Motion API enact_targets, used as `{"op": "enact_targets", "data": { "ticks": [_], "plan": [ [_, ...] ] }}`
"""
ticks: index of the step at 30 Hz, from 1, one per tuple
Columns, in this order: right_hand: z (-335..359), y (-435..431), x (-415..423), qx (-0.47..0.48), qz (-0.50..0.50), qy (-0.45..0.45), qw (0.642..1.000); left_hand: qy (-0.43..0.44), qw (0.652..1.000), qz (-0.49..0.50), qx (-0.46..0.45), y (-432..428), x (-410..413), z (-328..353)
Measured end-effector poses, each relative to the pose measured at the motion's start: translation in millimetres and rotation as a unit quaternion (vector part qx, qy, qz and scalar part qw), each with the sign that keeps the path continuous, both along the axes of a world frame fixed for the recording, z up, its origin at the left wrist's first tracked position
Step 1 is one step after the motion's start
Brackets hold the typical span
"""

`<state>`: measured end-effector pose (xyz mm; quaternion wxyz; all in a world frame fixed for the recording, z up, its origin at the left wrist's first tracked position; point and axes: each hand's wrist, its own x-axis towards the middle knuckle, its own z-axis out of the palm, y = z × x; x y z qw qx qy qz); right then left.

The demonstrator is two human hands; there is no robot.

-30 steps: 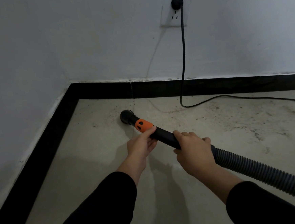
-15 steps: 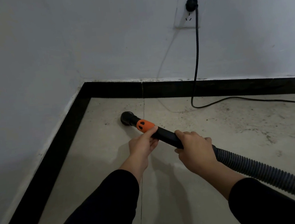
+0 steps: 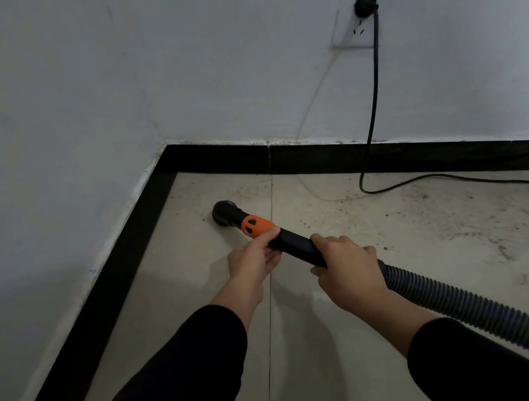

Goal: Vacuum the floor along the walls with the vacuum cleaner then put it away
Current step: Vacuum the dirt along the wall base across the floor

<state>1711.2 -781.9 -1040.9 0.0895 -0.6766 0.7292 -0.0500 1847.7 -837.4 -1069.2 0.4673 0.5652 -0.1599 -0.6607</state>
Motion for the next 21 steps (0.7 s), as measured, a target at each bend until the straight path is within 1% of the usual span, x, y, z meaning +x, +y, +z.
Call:
{"op": "enact_targets", "data": {
  "ticks": [7, 21],
  "plan": [
    [-1.9, -4.3, 10.7, -0.013, 0.020, 0.014, 1.000, -0.005, 1.000, 0.011, 0.003, -1.2, 11.3, 1.7],
    [-7.4, -12.3, 29.2, -0.019, 0.050, 0.008, 0.999, -0.020, 0.999, 0.031, 0.005, -4.2, 34.1, -0.4]
  ]
}}
